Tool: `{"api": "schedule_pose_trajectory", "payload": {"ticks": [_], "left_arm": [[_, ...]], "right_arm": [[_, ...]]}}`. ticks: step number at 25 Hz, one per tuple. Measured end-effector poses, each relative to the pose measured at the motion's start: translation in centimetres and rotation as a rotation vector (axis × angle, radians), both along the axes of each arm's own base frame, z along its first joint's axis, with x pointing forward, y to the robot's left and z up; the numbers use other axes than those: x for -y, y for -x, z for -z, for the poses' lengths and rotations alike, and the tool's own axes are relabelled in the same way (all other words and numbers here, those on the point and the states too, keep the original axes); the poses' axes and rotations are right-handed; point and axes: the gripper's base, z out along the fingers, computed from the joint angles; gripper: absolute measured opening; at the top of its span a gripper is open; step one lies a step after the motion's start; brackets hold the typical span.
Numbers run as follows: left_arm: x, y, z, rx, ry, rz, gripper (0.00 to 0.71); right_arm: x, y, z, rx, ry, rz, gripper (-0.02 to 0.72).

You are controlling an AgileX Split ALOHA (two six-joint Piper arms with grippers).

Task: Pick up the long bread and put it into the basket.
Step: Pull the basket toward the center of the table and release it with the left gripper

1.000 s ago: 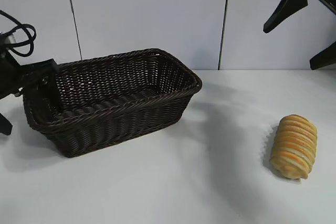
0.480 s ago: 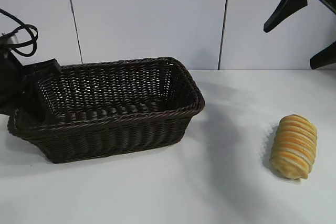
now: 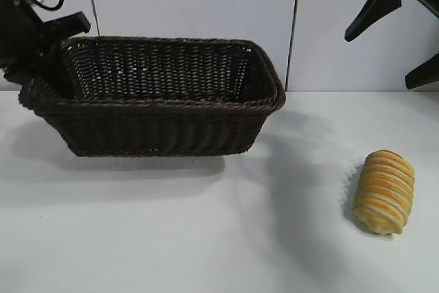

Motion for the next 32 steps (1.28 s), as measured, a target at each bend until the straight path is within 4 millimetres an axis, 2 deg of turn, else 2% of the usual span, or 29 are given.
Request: {"api": "schedule_pose_trajectory", "payload": {"ticks": [3, 9, 12, 17, 18, 20, 23, 24, 25, 28, 32], "left_arm": [[0.6, -0.3, 1.9, -0.042, -0.011, 0.012, 0.099], [0.6, -1.3, 5.6, -0.093, -0.044, -0.006, 0.099], [0.7, -1.6, 6.6, -0.108, -0.041, -0.041, 0.099], [0.7, -1.8, 7.2, -0.114, -0.035, -0.069, 0.102], [0.7, -1.8, 7.2, -0.114, -0.032, -0.073, 0.121], [0.8, -1.9, 7.1, -0.115, -0.022, -0.081, 0.22], [0.8, -1.8, 6.8, -0.121, -0.014, -0.084, 0.498], [0.8, -1.7, 6.5, -0.115, -0.012, -0.083, 0.573], [0.8, -1.7, 5.9, -0.102, -0.014, -0.081, 0.619], [0.4, -1.8, 3.3, -0.028, -0.046, -0.06, 0.674], [-1.3, -2.3, -0.6, 0.054, -0.118, -0.064, 0.69]], "right_arm": [[0.0, 0.0, 0.0, 0.0, 0.0, 0.0, 0.695], [0.0, 0.0, 0.0, 0.0, 0.0, 0.0, 0.695], [0.0, 0.0, 0.0, 0.0, 0.0, 0.0, 0.695], [0.0, 0.0, 0.0, 0.0, 0.0, 0.0, 0.695], [0.0, 0.0, 0.0, 0.0, 0.0, 0.0, 0.695], [0.0, 0.0, 0.0, 0.0, 0.0, 0.0, 0.695], [0.0, 0.0, 0.0, 0.0, 0.0, 0.0, 0.695], [0.0, 0.0, 0.0, 0.0, 0.0, 0.0, 0.695], [0.0, 0.0, 0.0, 0.0, 0.0, 0.0, 0.695], [0.0, 0.0, 0.0, 0.0, 0.0, 0.0, 0.695], [0.0, 0.0, 0.0, 0.0, 0.0, 0.0, 0.695]]}}
